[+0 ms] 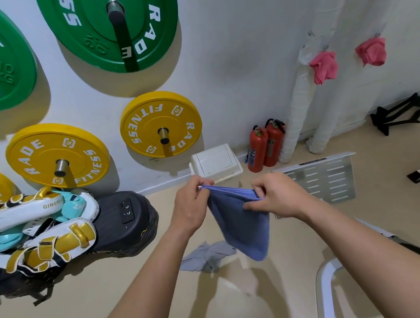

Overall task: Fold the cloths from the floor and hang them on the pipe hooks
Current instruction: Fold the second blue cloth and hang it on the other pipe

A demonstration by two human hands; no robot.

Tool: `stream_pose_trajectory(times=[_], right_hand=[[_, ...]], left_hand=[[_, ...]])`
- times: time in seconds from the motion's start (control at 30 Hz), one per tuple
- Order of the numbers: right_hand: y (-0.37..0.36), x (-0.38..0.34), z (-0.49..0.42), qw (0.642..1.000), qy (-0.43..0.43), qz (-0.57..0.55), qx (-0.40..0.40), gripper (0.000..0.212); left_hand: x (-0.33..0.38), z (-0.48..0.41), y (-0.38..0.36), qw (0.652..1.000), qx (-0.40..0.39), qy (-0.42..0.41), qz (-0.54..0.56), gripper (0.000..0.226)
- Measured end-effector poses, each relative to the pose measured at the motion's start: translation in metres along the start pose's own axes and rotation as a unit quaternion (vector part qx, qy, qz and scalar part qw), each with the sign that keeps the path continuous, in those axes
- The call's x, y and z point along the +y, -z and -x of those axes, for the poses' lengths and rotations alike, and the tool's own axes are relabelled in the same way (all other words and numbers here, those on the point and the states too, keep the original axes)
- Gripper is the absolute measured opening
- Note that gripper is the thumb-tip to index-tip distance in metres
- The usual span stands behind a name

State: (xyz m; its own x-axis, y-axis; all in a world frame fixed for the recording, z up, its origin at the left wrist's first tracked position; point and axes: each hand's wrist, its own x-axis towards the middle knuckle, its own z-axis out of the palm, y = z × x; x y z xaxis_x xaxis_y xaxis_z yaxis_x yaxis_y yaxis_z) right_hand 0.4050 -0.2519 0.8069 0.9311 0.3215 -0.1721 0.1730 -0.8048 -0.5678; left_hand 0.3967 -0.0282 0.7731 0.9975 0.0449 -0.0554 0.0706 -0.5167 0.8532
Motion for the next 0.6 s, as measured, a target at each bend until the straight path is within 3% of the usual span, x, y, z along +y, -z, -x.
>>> stream_pose_trajectory(times=[0.13,0.2,0.3,0.4,0.53,0.6], right_hand=[[0.012,0.014,-0.001,0.995,-0.015,-0.103,0.006,0.036],[0.022,0.013,-0.006,0.996,0.015,-0.086,-0.013,0.039],[0.038,0.0,-0.015,0.997,0.037,-0.03,-0.056,0.011],[0.044,-0.014,-0.021,0.997,0.027,-0.009,-0.077,0.016],[0.043,-0.029,-0.025,0.995,0.057,0.014,-0.08,0.045],[0.04,-0.034,-0.028,0.995,0.081,0.004,-0.058,0.034]], left_hand=[[0.016,0.003,0.002,0.999,0.008,-0.001,0.046,0.018],[0.02,0.004,0.003,0.999,0.009,-0.013,0.052,0.014],[0.026,0.004,0.004,0.998,-0.005,-0.032,0.054,0.01],[0.035,0.003,0.005,0.996,-0.021,-0.058,0.061,0.009],[0.046,0.004,0.006,0.993,-0.032,-0.102,0.058,0.012],[0.048,0.003,0.006,0.992,-0.033,-0.105,0.064,0.014]])
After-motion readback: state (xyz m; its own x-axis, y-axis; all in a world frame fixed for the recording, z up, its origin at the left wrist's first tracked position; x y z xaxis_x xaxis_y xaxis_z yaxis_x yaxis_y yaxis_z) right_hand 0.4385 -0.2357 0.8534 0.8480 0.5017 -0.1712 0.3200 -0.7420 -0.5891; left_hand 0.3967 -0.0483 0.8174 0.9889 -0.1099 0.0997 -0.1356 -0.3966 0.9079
